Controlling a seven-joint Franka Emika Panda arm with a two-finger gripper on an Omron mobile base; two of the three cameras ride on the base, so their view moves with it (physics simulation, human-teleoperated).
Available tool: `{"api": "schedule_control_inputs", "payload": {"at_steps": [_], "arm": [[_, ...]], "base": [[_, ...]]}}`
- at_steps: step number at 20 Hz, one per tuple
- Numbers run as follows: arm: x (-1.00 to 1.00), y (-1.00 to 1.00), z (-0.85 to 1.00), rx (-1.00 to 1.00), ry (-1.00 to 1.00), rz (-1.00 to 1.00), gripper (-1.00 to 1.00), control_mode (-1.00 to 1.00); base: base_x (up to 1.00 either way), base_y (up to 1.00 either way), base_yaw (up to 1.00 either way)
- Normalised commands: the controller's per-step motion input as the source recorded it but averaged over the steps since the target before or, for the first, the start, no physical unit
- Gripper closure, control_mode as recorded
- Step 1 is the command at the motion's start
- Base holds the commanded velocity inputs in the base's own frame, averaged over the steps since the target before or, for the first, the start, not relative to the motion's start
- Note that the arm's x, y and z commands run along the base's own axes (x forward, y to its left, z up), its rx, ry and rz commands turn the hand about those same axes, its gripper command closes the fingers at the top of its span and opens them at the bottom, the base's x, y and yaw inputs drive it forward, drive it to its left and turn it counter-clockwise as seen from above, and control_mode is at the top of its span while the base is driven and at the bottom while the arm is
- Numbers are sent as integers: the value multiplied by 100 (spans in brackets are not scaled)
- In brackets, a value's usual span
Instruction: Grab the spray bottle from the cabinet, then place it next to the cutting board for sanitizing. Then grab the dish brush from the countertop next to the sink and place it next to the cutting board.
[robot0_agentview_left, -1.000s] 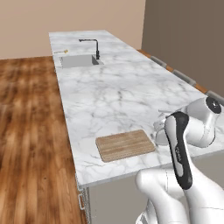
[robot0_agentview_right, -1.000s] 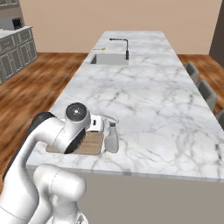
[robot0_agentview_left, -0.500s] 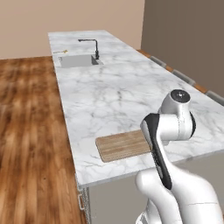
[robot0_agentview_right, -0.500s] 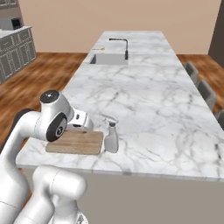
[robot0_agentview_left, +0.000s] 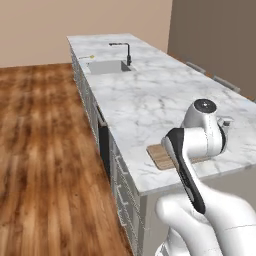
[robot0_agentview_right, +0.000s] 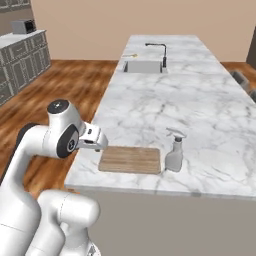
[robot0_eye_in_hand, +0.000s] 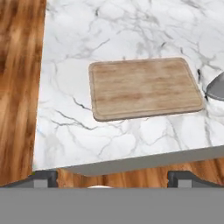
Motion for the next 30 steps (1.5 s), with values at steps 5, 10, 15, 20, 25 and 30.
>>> {"api": "schedule_control_inputs", "payload": {"at_steps": [5,10,15,20,25,30], "arm": [[0,0,0,0,0,0,-100,100],[0,0,0,0,0,0,-100,100],[0,0,0,0,0,0,-100,100],[0,0,0,0,0,0,-100,100],[0,0,0,0,0,0,-100,100],[0,0,0,0,0,0,-100,100]], "base": [[-1,100,0],[27,100,-6],[100,100,-21],[100,100,-21],[100,100,-28],[100,100,-34]]}}
